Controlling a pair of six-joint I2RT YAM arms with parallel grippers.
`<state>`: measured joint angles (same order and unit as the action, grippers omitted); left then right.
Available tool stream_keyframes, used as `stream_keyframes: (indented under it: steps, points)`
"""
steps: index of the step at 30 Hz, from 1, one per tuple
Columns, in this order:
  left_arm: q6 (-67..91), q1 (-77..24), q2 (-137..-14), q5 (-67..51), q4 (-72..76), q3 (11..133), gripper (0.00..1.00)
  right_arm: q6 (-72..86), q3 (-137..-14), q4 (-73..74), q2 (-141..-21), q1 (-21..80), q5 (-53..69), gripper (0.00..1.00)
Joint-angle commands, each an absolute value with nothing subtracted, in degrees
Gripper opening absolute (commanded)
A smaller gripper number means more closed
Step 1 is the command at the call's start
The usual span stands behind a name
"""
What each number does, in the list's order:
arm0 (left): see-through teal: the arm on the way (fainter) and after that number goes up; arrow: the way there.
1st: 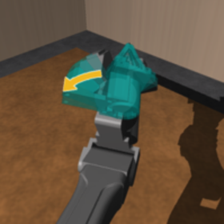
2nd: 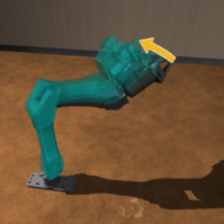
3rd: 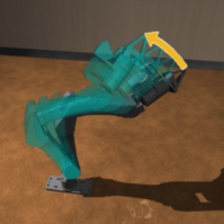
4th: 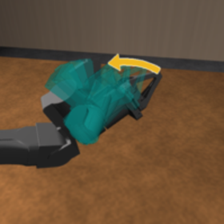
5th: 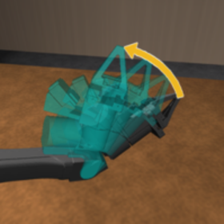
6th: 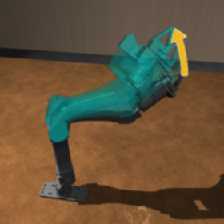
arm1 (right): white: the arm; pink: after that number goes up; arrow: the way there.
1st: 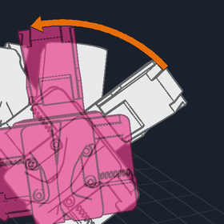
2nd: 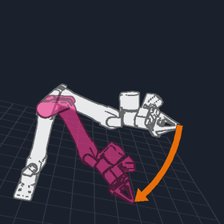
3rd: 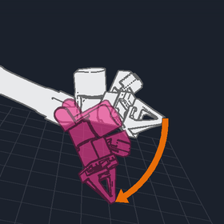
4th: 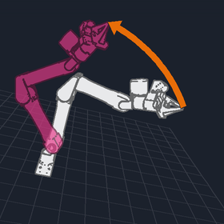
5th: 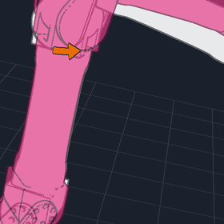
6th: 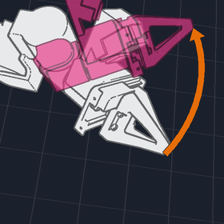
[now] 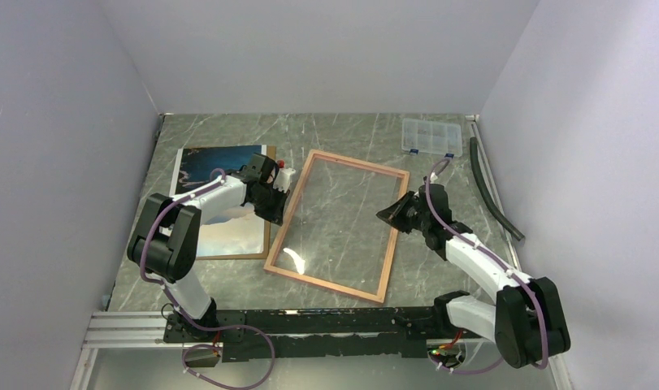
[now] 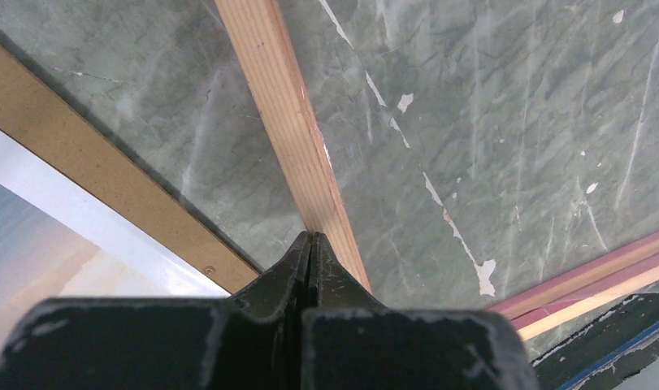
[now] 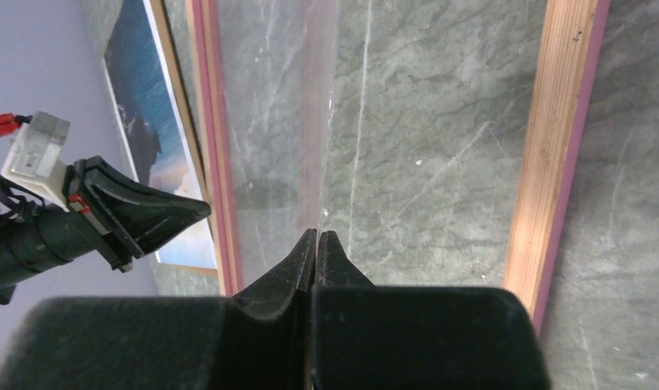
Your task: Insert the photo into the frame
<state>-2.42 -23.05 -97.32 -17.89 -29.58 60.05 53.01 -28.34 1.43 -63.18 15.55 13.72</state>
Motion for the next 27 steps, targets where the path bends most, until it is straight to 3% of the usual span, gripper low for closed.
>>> stream_keyframes:
  steps: [1, 9, 27]
  points:
    - [-3.2, -23.4, -97.5, -18.1, -31.3, 58.3, 0.03, 57.2, -27.7, -8.5, -63.5, 15.7, 17.1, 0.00]
    - [-3.2, -23.4, -97.6, -18.6, -31.3, 58.5, 0.03, 58.3, -26.8, -9.6, -59.7, 15.7, 16.3, 0.00]
    - [-3.1, -23.4, -97.4, -18.5, -31.7, 58.8, 0.03, 48.3, -32.4, -2.3, -66.2, 15.7, 11.8, 0.00]
